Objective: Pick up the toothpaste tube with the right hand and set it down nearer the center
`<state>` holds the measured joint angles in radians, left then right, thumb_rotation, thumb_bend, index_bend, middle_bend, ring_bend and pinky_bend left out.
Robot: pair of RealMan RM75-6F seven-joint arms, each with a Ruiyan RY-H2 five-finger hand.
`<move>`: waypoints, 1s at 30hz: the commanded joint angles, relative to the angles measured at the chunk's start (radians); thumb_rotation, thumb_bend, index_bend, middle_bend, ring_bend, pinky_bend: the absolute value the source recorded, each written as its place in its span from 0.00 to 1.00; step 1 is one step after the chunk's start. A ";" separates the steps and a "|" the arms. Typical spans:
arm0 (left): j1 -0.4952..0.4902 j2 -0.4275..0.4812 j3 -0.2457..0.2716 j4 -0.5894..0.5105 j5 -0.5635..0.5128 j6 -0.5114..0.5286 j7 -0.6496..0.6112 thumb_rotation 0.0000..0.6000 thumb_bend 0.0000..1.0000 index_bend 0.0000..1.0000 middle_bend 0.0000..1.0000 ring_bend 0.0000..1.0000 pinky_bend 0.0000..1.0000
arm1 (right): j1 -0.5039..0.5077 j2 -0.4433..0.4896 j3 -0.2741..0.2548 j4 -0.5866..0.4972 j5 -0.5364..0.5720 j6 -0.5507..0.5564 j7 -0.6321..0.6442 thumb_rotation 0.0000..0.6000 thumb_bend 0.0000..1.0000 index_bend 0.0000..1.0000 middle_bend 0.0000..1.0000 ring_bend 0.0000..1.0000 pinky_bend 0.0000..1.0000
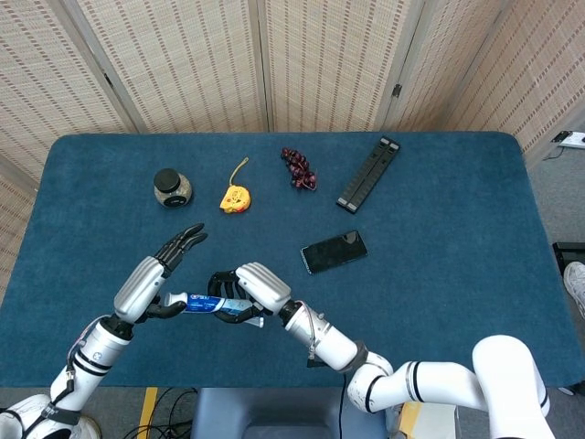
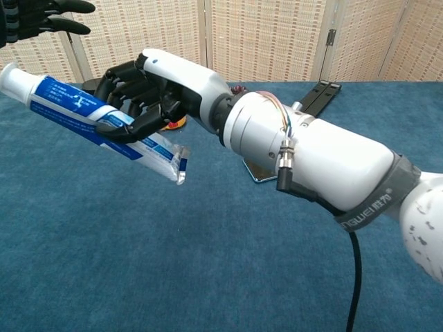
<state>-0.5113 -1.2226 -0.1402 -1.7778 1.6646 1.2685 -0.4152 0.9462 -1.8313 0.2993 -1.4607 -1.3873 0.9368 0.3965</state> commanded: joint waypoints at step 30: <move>-0.047 -0.074 0.013 0.000 -0.034 -0.008 0.222 0.00 0.00 0.00 0.00 0.00 0.14 | -0.008 -0.042 0.027 -0.009 0.034 0.025 0.034 1.00 0.68 0.79 0.73 0.64 0.70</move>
<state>-0.5580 -1.2957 -0.1271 -1.7770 1.6313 1.2588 -0.1928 0.9382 -1.8731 0.3262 -1.4697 -1.3531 0.9621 0.4299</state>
